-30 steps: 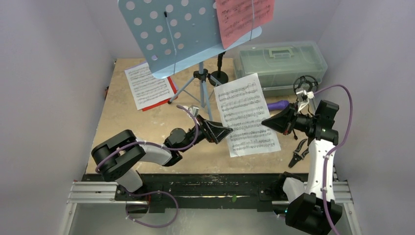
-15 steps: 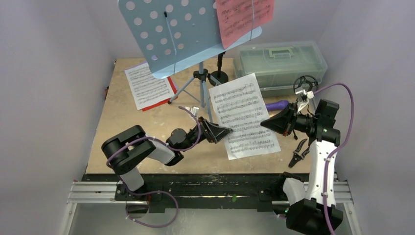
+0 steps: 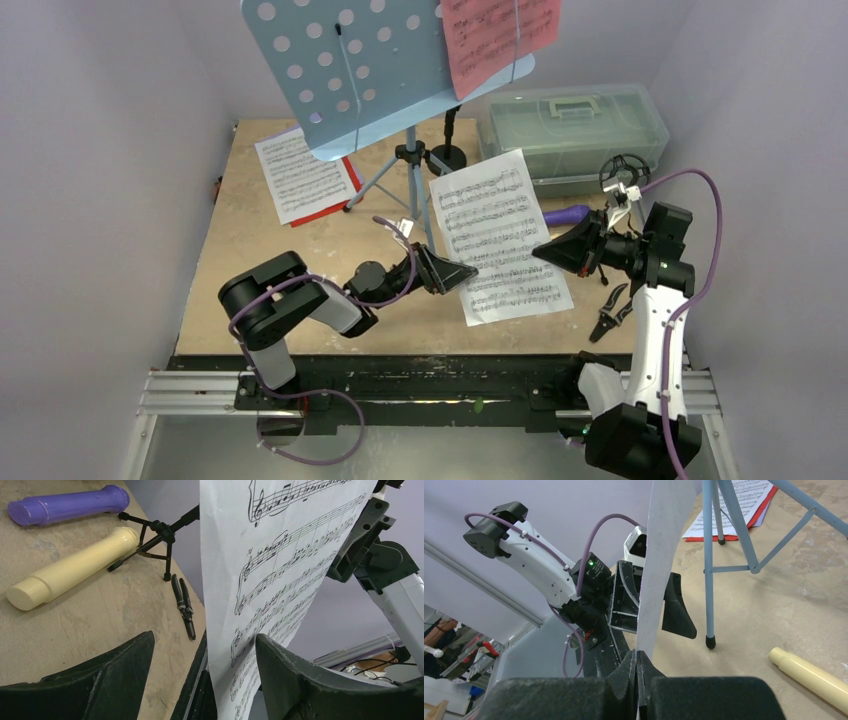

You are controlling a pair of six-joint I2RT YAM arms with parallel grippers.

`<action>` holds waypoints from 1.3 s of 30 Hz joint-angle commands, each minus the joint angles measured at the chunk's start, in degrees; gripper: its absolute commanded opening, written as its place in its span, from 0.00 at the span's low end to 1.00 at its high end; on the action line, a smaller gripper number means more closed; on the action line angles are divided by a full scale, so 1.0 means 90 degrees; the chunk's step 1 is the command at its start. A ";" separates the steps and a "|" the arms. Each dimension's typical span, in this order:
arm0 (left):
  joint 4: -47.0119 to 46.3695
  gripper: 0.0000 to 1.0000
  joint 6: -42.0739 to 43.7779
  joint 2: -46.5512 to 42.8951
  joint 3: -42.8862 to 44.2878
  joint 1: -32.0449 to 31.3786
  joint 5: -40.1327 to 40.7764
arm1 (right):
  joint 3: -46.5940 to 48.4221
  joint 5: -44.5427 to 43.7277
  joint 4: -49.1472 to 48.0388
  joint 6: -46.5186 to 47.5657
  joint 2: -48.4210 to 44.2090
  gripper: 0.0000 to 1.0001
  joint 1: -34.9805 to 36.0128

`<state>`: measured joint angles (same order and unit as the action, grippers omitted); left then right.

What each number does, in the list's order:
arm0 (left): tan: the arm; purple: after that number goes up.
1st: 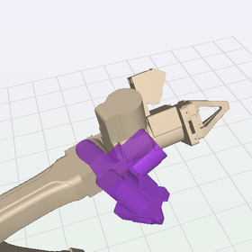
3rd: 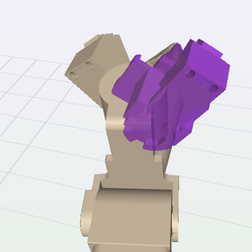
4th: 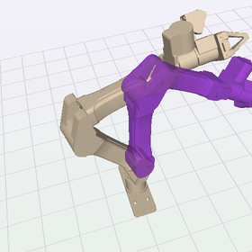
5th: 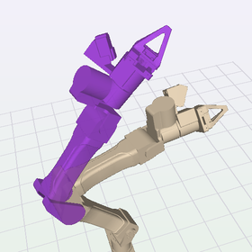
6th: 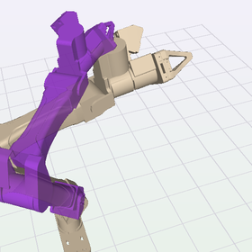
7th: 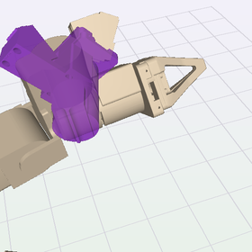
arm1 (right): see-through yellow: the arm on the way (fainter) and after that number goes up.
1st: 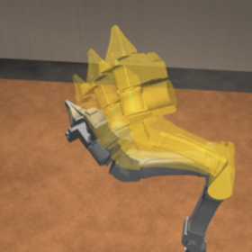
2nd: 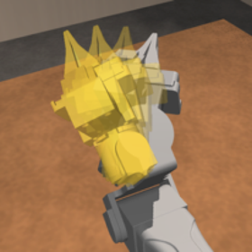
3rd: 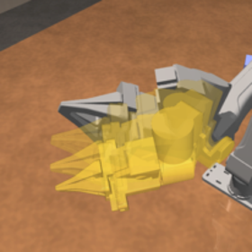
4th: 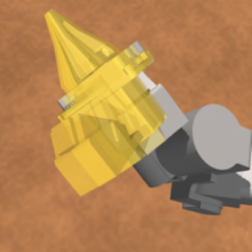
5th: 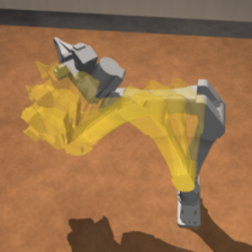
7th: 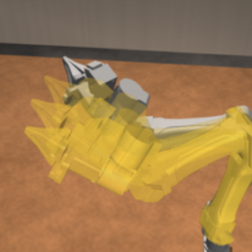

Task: Pack up the instrument practice props
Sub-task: Pick up the sheet music from the music stand, then place the sheet music at the corner of the board.

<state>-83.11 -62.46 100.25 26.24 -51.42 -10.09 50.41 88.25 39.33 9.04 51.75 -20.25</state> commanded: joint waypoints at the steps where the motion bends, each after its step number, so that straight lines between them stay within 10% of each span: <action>1: -0.2089 0.72 -0.0091 -0.0150 0.0278 0.0024 -0.0242 | -0.0049 0.0496 -0.0138 0.0021 0.0041 0.00 0.0033; 8: -0.2086 0.53 -0.0027 -0.0311 0.0375 0.0034 -0.0386 | -0.0130 0.0293 -0.0308 -0.0094 0.0032 0.00 0.0025; 14: -0.2085 0.00 -0.0122 -0.0303 0.0299 0.0209 -0.0504 | -0.0169 0.0044 -0.0416 -0.0096 0.0022 0.00 0.0038; 25: -0.0601 0.00 0.0084 -0.1203 -0.0365 0.0844 -0.1058 | 0.0378 -0.1234 0.0544 0.1942 0.0368 0.98 0.0033; 31: 0.3088 0.00 0.1706 -0.3191 -0.0748 0.1243 -0.1004 | 0.0350 -0.1702 0.0234 0.2376 0.1069 0.99 -0.0016; 39: 0.7708 0.00 0.3272 -0.5350 -0.0217 0.1281 0.2189 | 0.0073 -0.2378 -0.0437 0.2027 0.1182 0.99 -0.0212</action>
<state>-34.94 -41.10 56.90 21.52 -40.38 -7.16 51.64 70.11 38.76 26.98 63.77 -21.50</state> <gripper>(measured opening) 0.002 0.987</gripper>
